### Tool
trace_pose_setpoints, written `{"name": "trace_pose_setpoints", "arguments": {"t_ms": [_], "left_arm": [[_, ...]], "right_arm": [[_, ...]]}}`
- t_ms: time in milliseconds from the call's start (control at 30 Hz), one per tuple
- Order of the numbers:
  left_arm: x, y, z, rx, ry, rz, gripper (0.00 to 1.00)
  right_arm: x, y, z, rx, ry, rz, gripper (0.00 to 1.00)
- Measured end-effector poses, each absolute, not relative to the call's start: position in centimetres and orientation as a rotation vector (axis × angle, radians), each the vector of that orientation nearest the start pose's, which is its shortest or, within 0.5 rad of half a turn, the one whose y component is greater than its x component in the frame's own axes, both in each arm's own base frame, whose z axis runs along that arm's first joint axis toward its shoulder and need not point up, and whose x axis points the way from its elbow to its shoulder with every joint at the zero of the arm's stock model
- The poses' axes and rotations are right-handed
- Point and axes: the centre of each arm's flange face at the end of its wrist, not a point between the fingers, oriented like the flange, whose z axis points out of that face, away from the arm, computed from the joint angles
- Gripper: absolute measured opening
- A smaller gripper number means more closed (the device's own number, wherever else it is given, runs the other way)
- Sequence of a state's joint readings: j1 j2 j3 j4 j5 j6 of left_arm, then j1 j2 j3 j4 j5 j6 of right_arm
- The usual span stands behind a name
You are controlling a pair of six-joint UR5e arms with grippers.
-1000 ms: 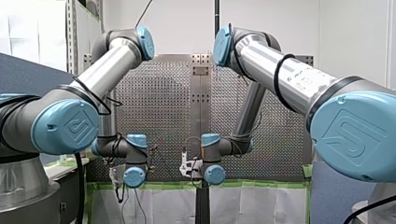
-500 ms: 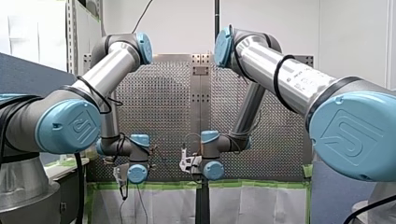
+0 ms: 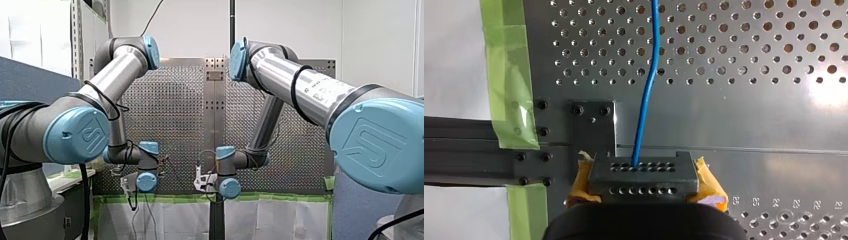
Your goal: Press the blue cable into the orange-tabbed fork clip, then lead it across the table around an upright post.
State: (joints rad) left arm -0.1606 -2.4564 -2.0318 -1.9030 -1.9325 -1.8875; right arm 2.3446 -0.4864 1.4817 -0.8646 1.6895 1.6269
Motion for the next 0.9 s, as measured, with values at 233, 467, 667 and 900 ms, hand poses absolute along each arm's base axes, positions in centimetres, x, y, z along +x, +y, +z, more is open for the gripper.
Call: {"name": "trace_pose_setpoints", "arguments": {"t_ms": [233, 467, 667, 900], "left_arm": [[47.8, -16.9, -6.0, -0.407, 1.638, -0.044, 0.0], [48.2, -16.8, -4.6, -0.4, 1.631, -0.046, 0.0], [48.2, -17.0, -3.2, -0.401, 1.644, -0.033, 0.0], [47.0, -16.6, -3.5, -0.39, 1.676, -0.004, 0.0]], "right_arm": [[57.1, -40.4, -7.0, 1.795, -0.909, 1.598, 0.0], [57.8, -40.8, -6.4, 1.813, -0.907, 1.584, 0.0], [58.0, -40.9, -6.2, 1.817, -0.907, 1.582, 0.0], [58.0, -41.0, -6.2, 1.819, -0.908, 1.578, 0.0]]}}
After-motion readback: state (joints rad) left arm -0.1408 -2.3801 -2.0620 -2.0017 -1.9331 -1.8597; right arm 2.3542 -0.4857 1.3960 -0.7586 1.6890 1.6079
